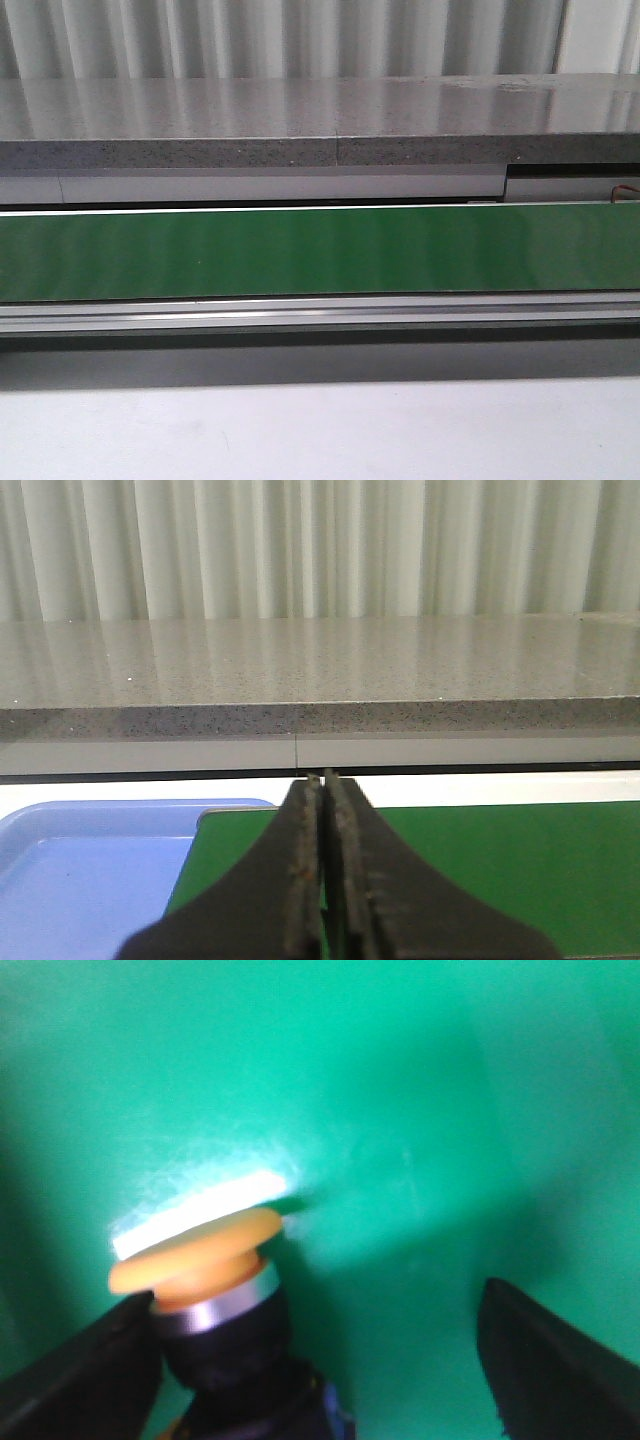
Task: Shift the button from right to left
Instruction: 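Lower the right gripper into the green bin and grasp the yellow button, then lift the button with the right gripper and set it on the belt end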
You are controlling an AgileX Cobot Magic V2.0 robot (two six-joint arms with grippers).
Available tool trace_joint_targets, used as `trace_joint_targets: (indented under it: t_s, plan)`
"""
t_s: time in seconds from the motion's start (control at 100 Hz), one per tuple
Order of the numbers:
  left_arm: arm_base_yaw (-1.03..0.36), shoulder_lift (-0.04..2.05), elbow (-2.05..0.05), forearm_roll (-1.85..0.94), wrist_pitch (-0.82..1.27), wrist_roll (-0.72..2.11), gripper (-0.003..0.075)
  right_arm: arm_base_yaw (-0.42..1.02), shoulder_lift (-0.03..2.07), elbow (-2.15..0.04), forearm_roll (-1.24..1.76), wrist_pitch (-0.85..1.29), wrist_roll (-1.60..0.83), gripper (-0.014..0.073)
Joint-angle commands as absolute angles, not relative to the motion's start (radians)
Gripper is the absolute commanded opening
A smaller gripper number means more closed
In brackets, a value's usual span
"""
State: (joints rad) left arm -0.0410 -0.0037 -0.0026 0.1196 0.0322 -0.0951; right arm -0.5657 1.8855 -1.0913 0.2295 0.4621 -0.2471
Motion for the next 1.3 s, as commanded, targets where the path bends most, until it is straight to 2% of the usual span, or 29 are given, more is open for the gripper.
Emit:
trace_joint_targets:
  t_s: [0.0, 0.09, 0.14, 0.19, 0.48, 0.75, 1.02, 1.29]
  plan:
    - [-0.036, -0.039, 0.022, 0.118, -0.054, -0.102, -0.0020, -0.572, 1.865, -1.109, 0.237, 0.449, -0.256, 0.0489]
    - [-0.036, -0.039, 0.022, 0.118, -0.054, -0.102, -0.0020, -0.572, 1.863, -1.111, 0.245, 0.452, -0.256, 0.0313]
    - [-0.036, -0.039, 0.022, 0.118, -0.054, -0.102, -0.0020, -0.572, 1.856, -1.117, 0.252, 0.462, -0.256, 0.0244]
    - [-0.036, -0.039, 0.022, 0.118, -0.054, -0.102, -0.0020, -0.572, 1.848, -1.129, 0.257, 0.478, -0.256, 0.0212]
    - [-0.036, -0.039, 0.022, 0.118, -0.054, -0.102, -0.0020, -0.539, 1.667, -1.186, 0.308, 0.586, -0.256, 0.0210]
    - [-0.036, -0.039, 0.022, 0.118, -0.054, -0.102, -0.0020, -0.397, 1.506, -1.186, 0.334, 0.684, -0.255, 0.0210]
    - [-0.036, -0.039, 0.022, 0.118, -0.054, -0.102, -0.0020, -0.281, 1.544, -1.186, 0.335, 0.721, -0.255, 0.0211]
    - [-0.036, -0.039, 0.022, 0.118, -0.054, -0.102, -0.0020, -0.264, 1.643, -1.186, 0.347, 0.723, -0.255, 0.0231]
